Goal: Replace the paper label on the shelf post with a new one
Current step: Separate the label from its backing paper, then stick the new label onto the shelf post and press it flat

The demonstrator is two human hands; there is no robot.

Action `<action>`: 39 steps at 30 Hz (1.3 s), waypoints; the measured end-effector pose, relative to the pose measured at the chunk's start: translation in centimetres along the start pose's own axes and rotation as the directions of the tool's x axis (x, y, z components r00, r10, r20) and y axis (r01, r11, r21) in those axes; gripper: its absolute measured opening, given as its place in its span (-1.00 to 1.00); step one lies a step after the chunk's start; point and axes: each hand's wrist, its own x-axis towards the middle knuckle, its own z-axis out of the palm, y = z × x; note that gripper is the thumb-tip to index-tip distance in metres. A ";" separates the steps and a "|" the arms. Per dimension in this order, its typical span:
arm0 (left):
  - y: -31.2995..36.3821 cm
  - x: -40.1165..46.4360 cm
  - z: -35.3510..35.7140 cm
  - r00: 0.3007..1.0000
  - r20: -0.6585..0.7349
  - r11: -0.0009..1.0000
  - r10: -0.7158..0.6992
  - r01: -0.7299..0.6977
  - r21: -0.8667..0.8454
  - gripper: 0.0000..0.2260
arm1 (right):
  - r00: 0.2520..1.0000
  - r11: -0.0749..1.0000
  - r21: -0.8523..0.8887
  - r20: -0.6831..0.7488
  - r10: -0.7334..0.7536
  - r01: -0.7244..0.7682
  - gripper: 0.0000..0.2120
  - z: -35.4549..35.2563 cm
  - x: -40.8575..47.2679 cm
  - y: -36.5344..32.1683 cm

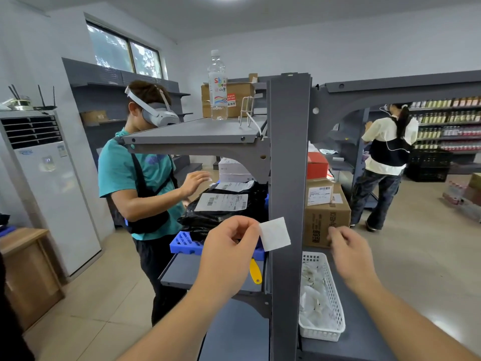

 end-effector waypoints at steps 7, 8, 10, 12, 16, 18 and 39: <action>1.5 0.0 1.6 0.970 0.241 0.997 0.043 -0.025 -0.077 -0.83 | 0.940 0.921 0.369 0.254 -0.227 0.123 -0.63 -2.5 -3.5 -7.4; 1.7 0.0 1.8 0.964 0.259 0.995 0.050 -0.027 -0.092 -0.84 | 0.910 0.927 0.362 0.341 -0.234 0.103 -0.66 -2.8 -4.0 -8.3; 2.0 0.0 2.2 0.948 0.311 0.993 0.066 -0.032 -0.116 -0.86 | 0.847 0.937 0.349 0.494 -0.197 0.014 -0.78 -3.1 -4.9 -9.7; 2.0 0.0 2.6 0.927 0.363 0.987 0.094 -0.039 -0.158 -0.87 | 0.797 0.932 0.354 0.584 -0.156 -0.077 -0.81 -3.3 -5.4 -10.4; 2.2 -0.1 3.2 0.894 0.420 0.967 0.155 -0.049 -0.252 -0.90 | 0.748 0.900 0.394 0.651 -0.131 -0.186 -0.78 -4.0 -5.8 -10.9; 2.3 0.0 3.3 0.877 0.442 0.957 0.187 -0.060 -0.285 -0.90 | 0.744 0.894 0.400 0.656 -0.126 -0.201 -0.76 -4.5 -6.0 -10.9; 2.3 1.0 2.8 0.827 0.515 0.884 0.224 0.051 -0.466 -0.81 | 0.641 0.830 0.452 0.751 -0.157 -0.326 -0.59 -4.2 -5.8 -11.7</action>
